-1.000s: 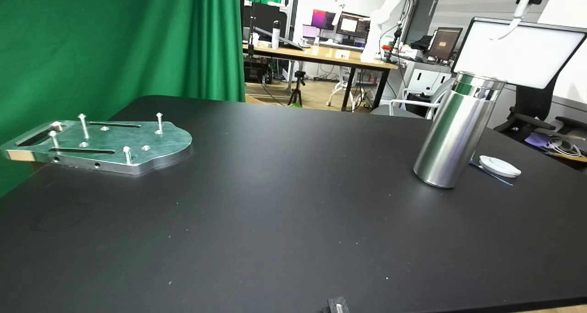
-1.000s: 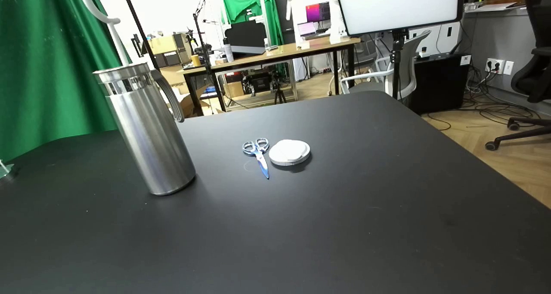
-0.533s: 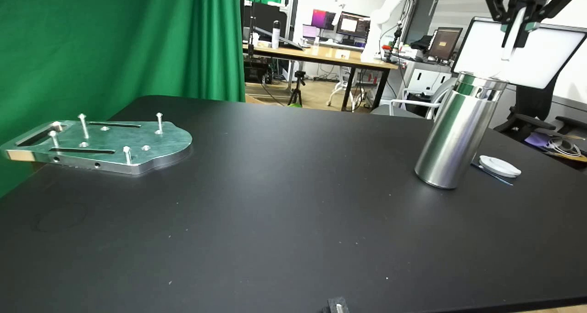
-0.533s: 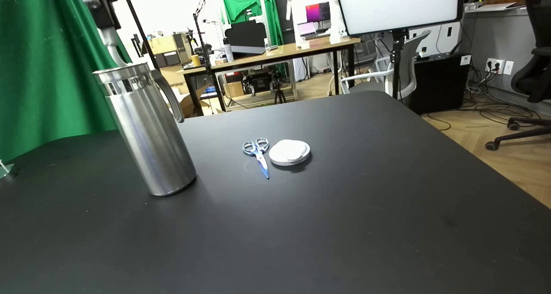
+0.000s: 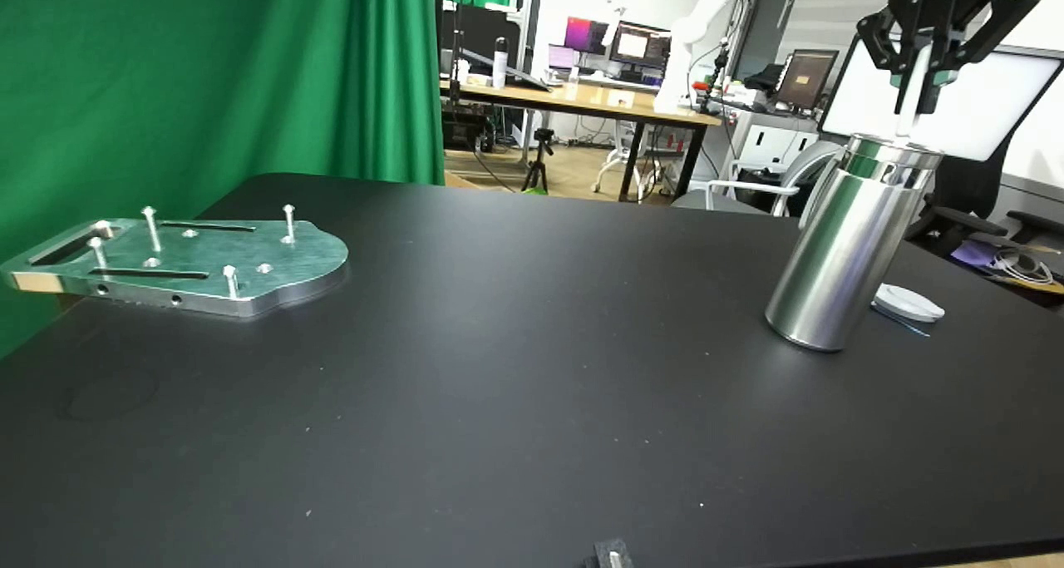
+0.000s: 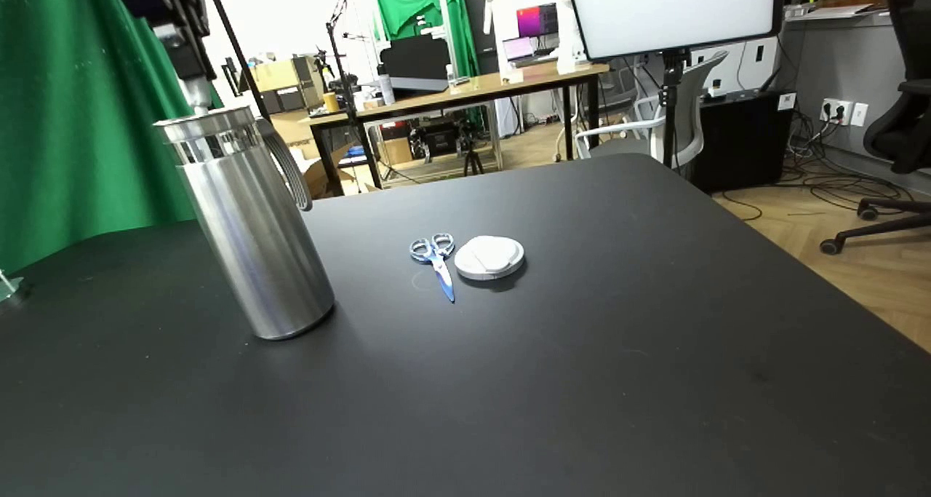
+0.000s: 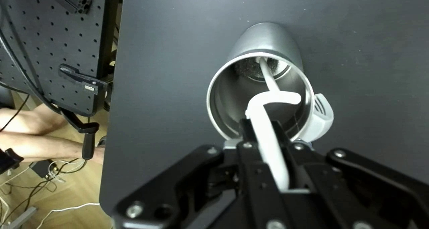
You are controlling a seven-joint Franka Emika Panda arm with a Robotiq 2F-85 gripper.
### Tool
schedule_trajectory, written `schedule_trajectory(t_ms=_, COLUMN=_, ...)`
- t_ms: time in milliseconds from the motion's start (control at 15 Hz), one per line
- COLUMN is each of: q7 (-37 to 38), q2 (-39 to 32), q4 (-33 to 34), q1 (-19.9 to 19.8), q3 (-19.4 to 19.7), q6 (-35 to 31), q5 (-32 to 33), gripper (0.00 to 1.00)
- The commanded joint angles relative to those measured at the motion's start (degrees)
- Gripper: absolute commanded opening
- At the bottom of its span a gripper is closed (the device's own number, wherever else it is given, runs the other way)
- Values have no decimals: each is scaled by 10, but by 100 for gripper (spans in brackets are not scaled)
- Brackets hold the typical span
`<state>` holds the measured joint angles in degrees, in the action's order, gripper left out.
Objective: Move the brush inside the flask up and down
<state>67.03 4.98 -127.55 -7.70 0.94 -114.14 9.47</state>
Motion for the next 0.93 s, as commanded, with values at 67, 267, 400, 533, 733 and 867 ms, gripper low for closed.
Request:
schedule_trajectory(t_ms=67, q7=3, q2=55, q4=-10, q1=14, q3=1, q6=14, q5=21, gripper=4)
schedule_trajectory(t_ms=267, q7=-9, q2=90, q4=-13, q1=18, q3=-3, q6=22, q5=21, gripper=4)
schedule_trajectory(t_ms=400, q7=-17, q2=112, q4=-14, q1=18, q3=-7, q6=27, q5=18, gripper=4)
schedule_trajectory(t_ms=533, q7=-26, q2=129, q4=-16, q1=16, q3=-10, q6=30, q5=16, gripper=4)
schedule_trajectory(t_ms=733, q7=-29, q2=131, q4=-19, q1=12, q3=-15, q6=28, q5=16, gripper=4)
schedule_trajectory(t_ms=867, q7=-24, q2=111, q4=-18, q1=10, q3=-16, q6=27, q5=17, gripper=4)
